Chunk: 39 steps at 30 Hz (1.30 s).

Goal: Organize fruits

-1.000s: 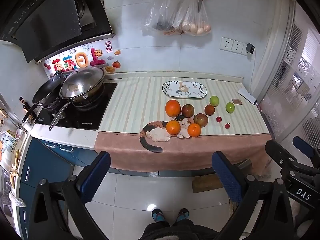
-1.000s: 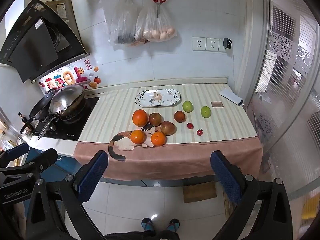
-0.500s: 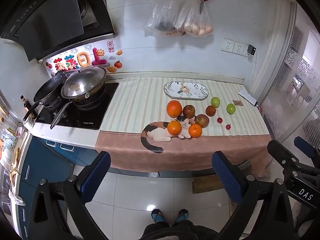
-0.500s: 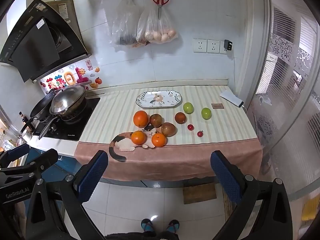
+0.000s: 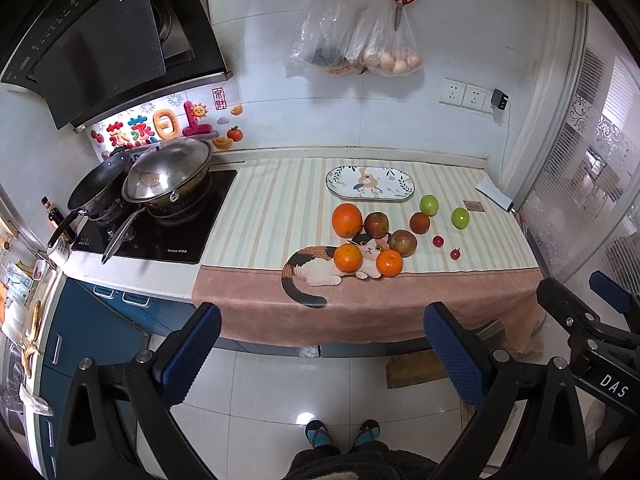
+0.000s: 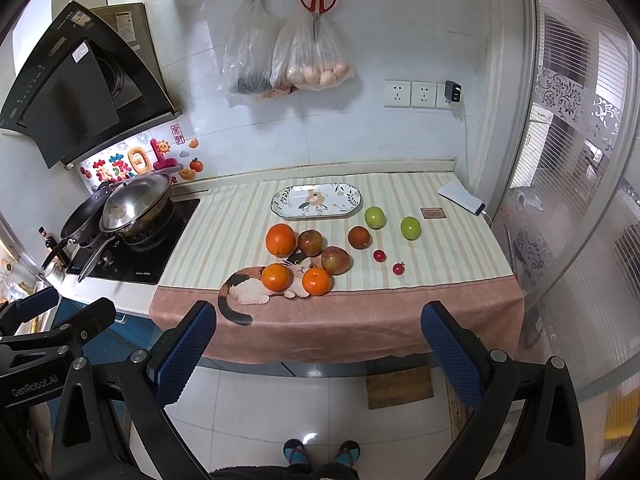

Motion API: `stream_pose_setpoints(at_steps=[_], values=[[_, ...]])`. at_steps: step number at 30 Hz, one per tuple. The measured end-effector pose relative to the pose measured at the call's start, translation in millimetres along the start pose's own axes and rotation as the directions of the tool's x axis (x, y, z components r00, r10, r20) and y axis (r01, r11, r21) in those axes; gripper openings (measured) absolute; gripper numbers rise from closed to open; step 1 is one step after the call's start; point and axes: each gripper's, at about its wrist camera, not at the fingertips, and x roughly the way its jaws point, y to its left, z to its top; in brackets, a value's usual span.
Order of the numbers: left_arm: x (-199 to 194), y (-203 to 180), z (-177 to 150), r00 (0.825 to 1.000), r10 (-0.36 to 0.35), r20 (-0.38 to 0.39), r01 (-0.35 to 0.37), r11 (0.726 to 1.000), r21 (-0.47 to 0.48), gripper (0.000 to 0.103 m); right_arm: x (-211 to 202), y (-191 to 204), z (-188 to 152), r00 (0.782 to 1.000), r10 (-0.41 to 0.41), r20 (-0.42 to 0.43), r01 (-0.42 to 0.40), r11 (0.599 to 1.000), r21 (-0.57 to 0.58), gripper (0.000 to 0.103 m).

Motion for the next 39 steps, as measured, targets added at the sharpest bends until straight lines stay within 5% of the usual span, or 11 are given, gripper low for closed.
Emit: stream_pose_setpoints(at_steps=[39], values=[[-3.0,-8.3,8.7,1.000,0.005,0.022,-0.005,1.000,0.002,0.103,-1.5,-2.2,2.4,1.000,0.006,0.014,-0.006,1.000,0.009,0.103]])
